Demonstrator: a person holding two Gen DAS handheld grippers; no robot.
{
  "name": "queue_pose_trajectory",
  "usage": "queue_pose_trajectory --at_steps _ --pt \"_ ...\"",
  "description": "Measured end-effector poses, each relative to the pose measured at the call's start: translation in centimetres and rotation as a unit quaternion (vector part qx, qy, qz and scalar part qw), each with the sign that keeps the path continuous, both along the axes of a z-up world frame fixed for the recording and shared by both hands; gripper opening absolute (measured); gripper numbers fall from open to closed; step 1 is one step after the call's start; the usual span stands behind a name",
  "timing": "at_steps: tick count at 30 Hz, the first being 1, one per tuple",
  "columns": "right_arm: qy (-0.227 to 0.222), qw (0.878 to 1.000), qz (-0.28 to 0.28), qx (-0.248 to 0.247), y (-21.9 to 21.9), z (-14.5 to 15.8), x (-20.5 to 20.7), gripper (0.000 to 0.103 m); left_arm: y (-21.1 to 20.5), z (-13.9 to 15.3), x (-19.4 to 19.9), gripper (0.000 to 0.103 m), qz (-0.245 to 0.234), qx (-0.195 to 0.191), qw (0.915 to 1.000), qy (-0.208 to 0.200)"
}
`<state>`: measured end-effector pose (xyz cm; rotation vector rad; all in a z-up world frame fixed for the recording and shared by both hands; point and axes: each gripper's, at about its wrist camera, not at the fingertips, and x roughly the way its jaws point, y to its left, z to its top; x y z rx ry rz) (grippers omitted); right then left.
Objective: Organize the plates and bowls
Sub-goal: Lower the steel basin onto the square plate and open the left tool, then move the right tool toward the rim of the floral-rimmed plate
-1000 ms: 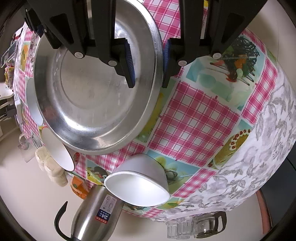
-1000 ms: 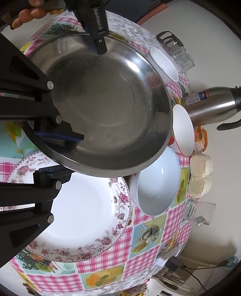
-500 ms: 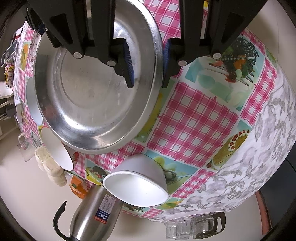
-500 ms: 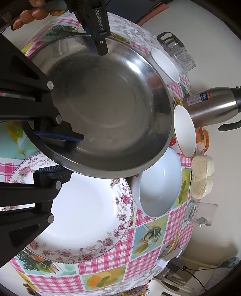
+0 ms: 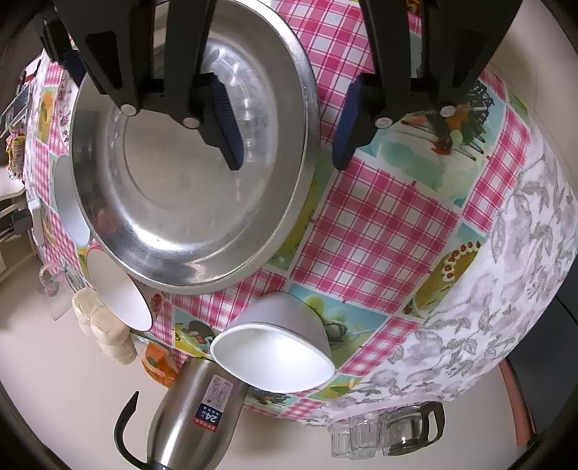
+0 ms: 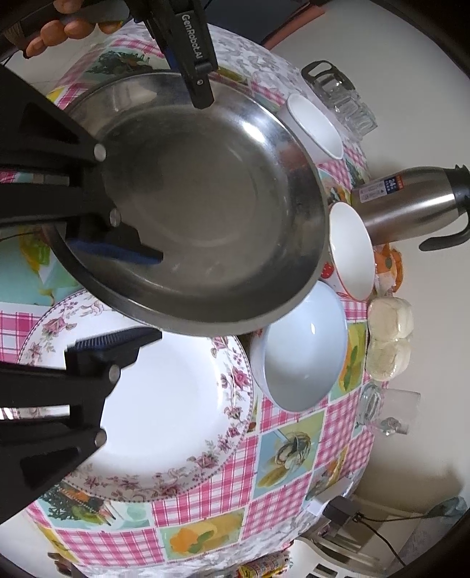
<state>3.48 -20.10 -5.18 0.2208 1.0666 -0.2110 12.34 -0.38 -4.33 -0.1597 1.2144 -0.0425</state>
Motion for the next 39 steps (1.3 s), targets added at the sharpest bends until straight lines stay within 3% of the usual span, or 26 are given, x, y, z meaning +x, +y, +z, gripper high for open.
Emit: queue_pose_trajectory --at_steps 3,7,9,13,17,28,33,39 --pt "-0.01 1.0 -0.005 -0.006 0.1 0.7 -0.2 0.063 -0.1 0.2 -0.1 0.064 0.0 0.009 1.0 -0.003" --pt "-0.012 1.0 -0.011 -0.006 -0.1 0.8 -0.3 0.073 -0.2 0.6 -0.1 0.068 -0.005 0.025 0.9996 -0.009" --pt "-0.012 1.0 -0.012 -0.011 -0.1 0.8 -0.3 0.079 -0.3 0.7 -0.1 0.08 -0.009 0.038 0.9991 -0.016" --pt "-0.019 1.0 -0.013 -0.012 -0.4 0.9 -0.4 0.086 -0.5 0.9 -0.1 0.081 -0.016 0.05 0.9984 -0.024" --pt "-0.026 0.999 -0.018 -0.015 -0.4 1.1 -0.5 0.101 -0.5 0.8 -0.1 0.086 -0.018 0.06 0.9977 -0.028" --pt "-0.029 0.999 -0.033 -0.015 -1.0 1.2 -0.8 0.103 -0.7 0.7 -0.2 0.087 -0.026 0.071 0.9967 -0.03" --pt "-0.032 0.999 -0.034 -0.015 -1.0 1.4 -0.9 0.103 -0.7 0.8 -0.2 0.096 -0.028 0.069 0.9967 -0.033" --pt "-0.035 0.999 -0.033 -0.015 -1.2 1.8 -1.0 0.103 -1.1 1.5 -0.4 0.096 -0.033 0.071 0.9958 -0.047"
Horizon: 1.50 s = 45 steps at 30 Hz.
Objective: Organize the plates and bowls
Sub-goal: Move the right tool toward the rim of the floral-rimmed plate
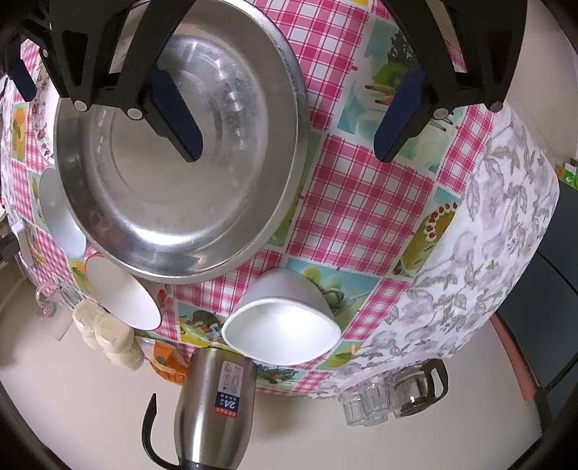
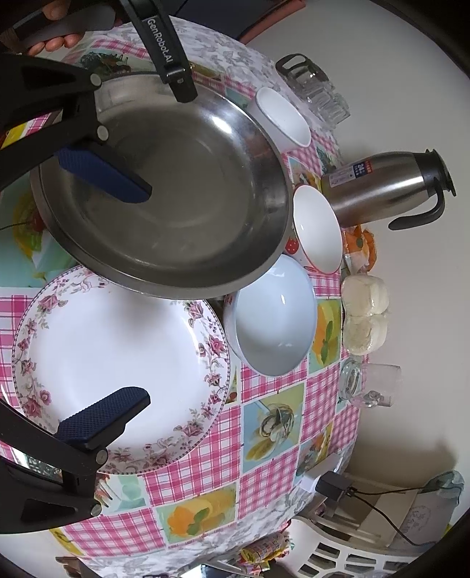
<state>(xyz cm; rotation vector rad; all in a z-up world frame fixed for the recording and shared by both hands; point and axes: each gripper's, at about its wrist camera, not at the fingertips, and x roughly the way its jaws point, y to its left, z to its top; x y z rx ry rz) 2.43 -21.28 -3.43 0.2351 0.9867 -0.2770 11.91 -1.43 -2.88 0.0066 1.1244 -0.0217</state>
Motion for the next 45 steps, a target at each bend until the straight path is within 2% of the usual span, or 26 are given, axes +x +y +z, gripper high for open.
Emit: queue_pose_trajectory --at_steps 10,13,16,21,25,29,38,45 --pt "-0.005 1.0 -0.003 0.004 -0.5 0.5 -0.3 0.103 -0.8 1.2 -0.5 0.096 -0.012 -0.001 0.9998 -0.018" --pt "-0.012 1.0 -0.007 0.008 -1.1 1.0 -0.7 0.103 -1.6 2.2 -0.8 0.096 -0.028 -0.003 0.9988 -0.041" --pt "-0.022 1.0 -0.016 0.011 -2.2 1.6 -1.4 0.103 -2.5 3.4 -1.3 0.096 -0.043 -0.023 0.9968 -0.064" --pt "-0.035 0.998 -0.042 0.015 -4.7 2.4 -2.7 0.103 -4.5 5.5 -2.4 0.096 -0.066 -0.029 0.9904 -0.118" --pt "-0.041 0.997 -0.067 0.019 -7.2 2.8 -4.0 0.103 -5.9 6.3 -3.3 0.096 -0.088 -0.048 0.9852 -0.14" --pt "-0.047 0.994 -0.093 0.021 -9.7 3.0 -5.4 0.103 -7.4 6.3 -4.2 0.096 -0.112 -0.062 0.9821 -0.138" --pt "-0.049 0.986 -0.156 0.027 -15.2 2.8 -9.0 0.103 -11.5 5.5 -6.1 0.096 -0.168 -0.156 0.9687 -0.095" --pt "-0.048 0.981 -0.186 0.041 -17.9 2.2 -11.1 0.103 -14.8 3.9 -7.9 0.097 -0.194 -0.151 0.9668 -0.068"
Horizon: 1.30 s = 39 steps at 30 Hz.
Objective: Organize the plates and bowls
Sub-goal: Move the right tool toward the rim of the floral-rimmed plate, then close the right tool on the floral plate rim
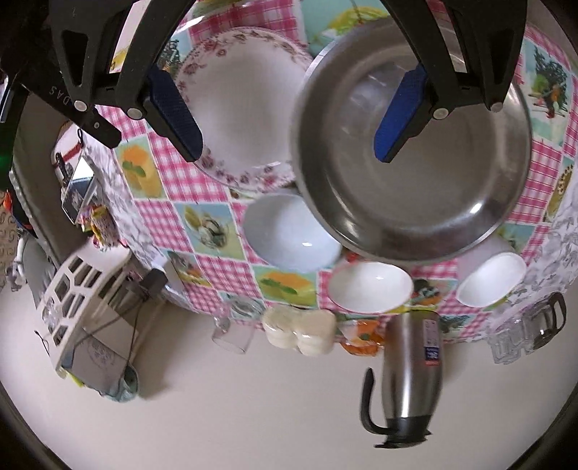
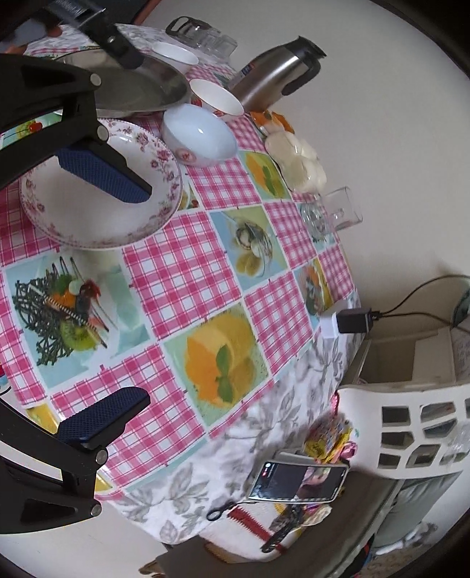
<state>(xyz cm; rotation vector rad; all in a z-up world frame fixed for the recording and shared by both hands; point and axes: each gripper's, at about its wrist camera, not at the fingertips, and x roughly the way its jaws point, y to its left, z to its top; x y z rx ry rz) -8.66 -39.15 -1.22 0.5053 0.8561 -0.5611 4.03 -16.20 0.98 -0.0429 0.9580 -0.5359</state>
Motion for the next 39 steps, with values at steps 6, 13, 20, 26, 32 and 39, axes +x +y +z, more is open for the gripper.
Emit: queue_pose_trajectory --at_steps 6,13,20,26,32,39 --pt "-0.001 1.0 -0.007 0.009 -1.0 -0.4 -0.8 0.103 -2.4 -1.1 -1.7 0.103 -0.033 -0.012 0.9991 0.024" --pt "0.0 1.0 -0.012 0.019 -1.5 -0.8 -1.1 0.103 -4.1 -1.7 -3.4 0.103 -0.038 0.025 0.9984 0.033" --pt "0.007 0.999 -0.005 0.032 -1.3 -1.7 -0.5 0.103 -5.0 -3.2 -4.7 0.102 -0.042 0.055 0.9955 0.065" --pt "0.019 0.999 0.004 0.046 -1.0 -3.0 0.4 0.103 -4.9 -4.8 -5.0 0.102 -0.026 0.076 0.9926 0.091" --pt "0.025 0.998 0.019 0.056 -0.3 -4.0 1.3 0.103 -3.9 -6.0 -4.4 0.086 -0.002 0.071 0.9895 0.126" --pt "0.022 0.995 0.044 0.091 0.7 -5.4 2.5 0.096 -3.1 -5.9 -4.3 0.084 0.014 0.065 0.9892 0.131"
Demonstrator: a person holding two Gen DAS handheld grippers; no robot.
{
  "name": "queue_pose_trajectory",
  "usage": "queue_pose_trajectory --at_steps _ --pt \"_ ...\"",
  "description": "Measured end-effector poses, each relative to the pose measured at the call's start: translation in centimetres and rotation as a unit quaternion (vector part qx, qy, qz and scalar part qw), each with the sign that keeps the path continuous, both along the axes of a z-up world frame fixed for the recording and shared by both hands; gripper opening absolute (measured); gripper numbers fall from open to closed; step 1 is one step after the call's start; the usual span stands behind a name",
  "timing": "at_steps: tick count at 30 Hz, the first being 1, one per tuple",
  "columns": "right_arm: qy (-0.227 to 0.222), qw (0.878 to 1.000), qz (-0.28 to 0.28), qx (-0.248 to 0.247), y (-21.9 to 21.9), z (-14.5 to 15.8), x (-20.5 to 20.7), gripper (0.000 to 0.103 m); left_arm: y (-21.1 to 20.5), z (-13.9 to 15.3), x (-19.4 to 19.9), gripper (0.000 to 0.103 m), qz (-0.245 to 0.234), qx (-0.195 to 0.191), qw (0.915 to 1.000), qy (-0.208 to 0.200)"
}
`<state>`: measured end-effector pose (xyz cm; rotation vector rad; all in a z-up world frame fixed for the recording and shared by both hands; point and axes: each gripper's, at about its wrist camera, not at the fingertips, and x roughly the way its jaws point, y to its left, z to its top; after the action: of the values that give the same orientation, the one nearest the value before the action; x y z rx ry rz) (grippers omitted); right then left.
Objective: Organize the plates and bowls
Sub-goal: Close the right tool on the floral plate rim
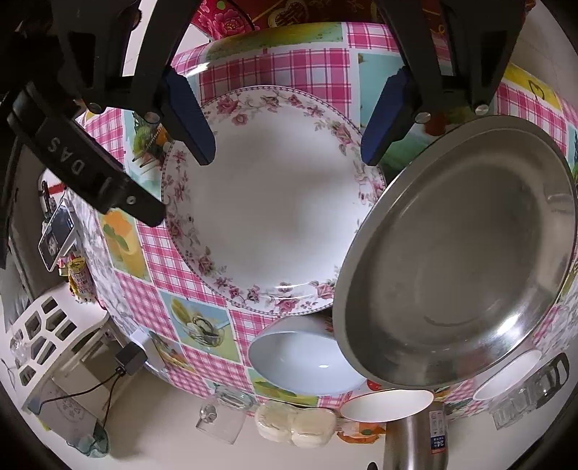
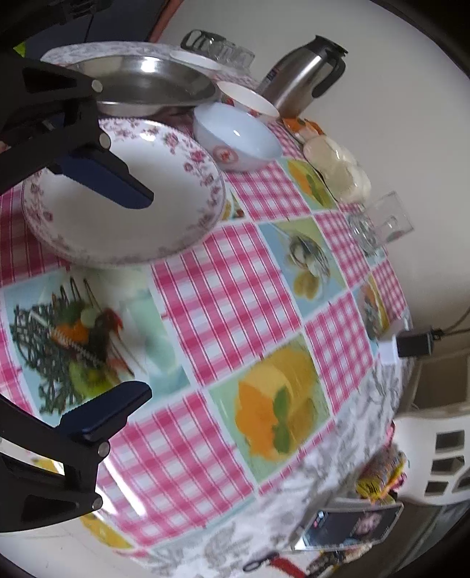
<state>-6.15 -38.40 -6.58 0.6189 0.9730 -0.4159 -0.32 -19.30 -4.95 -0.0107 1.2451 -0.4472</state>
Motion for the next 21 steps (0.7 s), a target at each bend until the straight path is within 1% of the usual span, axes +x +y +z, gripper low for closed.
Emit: queue_pose_trajectory --at_steps 1,3,4,5,7,8,9,10,11,12,15,16,18,21 --pt "-0.001 1.0 0.005 0.004 0.2 -0.2 0.2 0.094 0.1 0.0 0.0 0.083 0.001 0.0 1.0 0.0" --pt "0.001 1.0 0.013 0.015 0.7 -0.7 0.6 0.085 0.3 0.1 0.0 0.083 0.007 0.0 1.0 0.002" --pt "0.0 1.0 0.017 0.019 0.8 -0.9 0.7 0.084 0.4 0.1 0.1 0.083 0.011 0.0 0.9999 0.003" --pt "0.0 1.0 0.021 0.023 1.0 -1.1 0.8 0.08 0.6 0.1 0.2 0.083 0.015 0.0 0.9999 0.003" --pt "0.0 0.999 0.027 0.028 1.2 -1.4 1.0 0.069 1.0 0.2 0.3 0.083 0.022 -0.002 0.9997 0.004" --pt "0.002 0.999 0.03 0.029 1.3 -1.6 1.1 0.057 1.3 0.3 0.3 0.083 0.025 -0.003 0.9997 0.004" --pt "0.007 0.999 0.031 0.029 1.4 -1.8 1.2 0.05 1.3 0.3 0.5 0.083 0.028 -0.005 0.9996 0.004" --pt "0.011 0.999 0.03 0.028 1.4 -2.0 1.3 0.049 1.4 0.3 0.5 0.083 0.031 -0.006 0.9995 0.005" --pt "0.016 0.999 0.029 0.024 1.5 -2.1 1.3 0.045 1.6 0.3 0.5 0.083 0.033 -0.006 0.9994 0.005" --pt "0.018 0.999 0.03 0.022 1.5 -2.2 1.3 0.038 1.7 0.3 0.5 0.083 0.034 -0.006 0.9994 0.006" --pt "0.021 0.999 0.03 0.014 1.4 -2.4 1.4 0.028 1.7 0.1 0.6 0.083 0.035 -0.004 0.9993 0.01" --pt "0.019 0.999 0.031 0.015 1.4 -2.5 1.5 0.027 1.7 -0.1 0.6 0.083 0.035 -0.004 0.9993 0.012" --pt "0.014 0.999 0.035 0.016 1.4 -2.5 1.6 0.021 1.7 -0.3 0.7 0.083 0.038 -0.006 0.9991 0.017" --pt "0.013 0.999 0.039 0.013 1.4 -2.4 1.6 0.02 1.8 -0.7 1.1 0.083 0.042 -0.003 0.9989 0.02"
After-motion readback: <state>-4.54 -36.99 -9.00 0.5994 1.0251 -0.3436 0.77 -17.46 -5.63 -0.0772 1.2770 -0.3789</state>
